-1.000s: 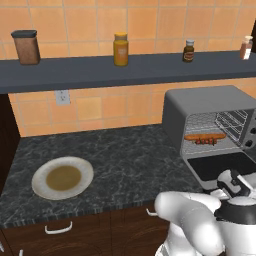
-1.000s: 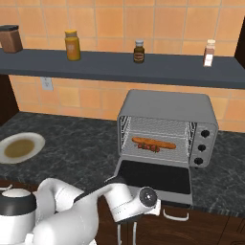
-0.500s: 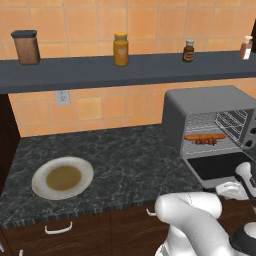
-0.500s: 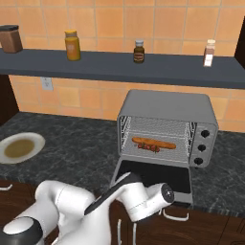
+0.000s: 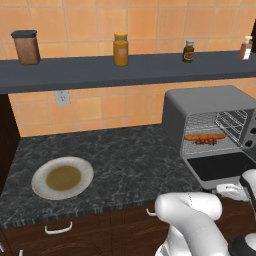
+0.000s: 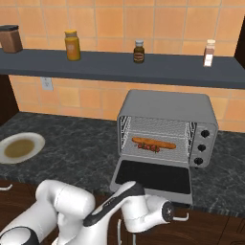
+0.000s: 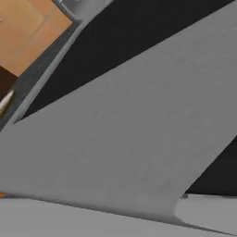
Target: Pick up the kebab skewer and baguette bread, and place them inside the toaster oven. Close the toaster oven door and start by setting the timer.
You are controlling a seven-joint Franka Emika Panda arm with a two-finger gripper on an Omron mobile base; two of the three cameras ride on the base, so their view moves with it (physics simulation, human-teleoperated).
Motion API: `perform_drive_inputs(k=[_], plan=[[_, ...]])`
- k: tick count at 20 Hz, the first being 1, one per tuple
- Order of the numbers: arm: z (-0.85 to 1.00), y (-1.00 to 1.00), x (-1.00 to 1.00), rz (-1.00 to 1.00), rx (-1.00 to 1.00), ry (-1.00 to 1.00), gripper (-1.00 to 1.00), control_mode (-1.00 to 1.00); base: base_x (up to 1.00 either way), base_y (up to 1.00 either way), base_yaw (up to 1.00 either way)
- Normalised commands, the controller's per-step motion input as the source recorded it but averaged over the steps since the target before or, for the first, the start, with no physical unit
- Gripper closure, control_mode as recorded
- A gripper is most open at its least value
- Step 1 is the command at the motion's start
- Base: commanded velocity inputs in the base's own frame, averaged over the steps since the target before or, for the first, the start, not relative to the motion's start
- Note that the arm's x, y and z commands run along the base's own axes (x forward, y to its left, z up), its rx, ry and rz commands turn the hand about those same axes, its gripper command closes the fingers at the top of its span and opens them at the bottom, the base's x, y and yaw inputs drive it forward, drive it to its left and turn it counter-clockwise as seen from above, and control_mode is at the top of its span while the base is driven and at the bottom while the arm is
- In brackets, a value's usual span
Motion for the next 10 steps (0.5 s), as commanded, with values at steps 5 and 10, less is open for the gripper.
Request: perform_drive_inputs(k=[5, 10], plan=[[0.38, 0.47, 1.0, -0.19, -0.11, -0.17, -1.0, -1.0, 0.0, 0.0, 0.0], [0.58, 0.4, 0.98, -0.19, -0.12, -0.1, -1.0, -1.0, 0.0, 0.0, 0.0]])
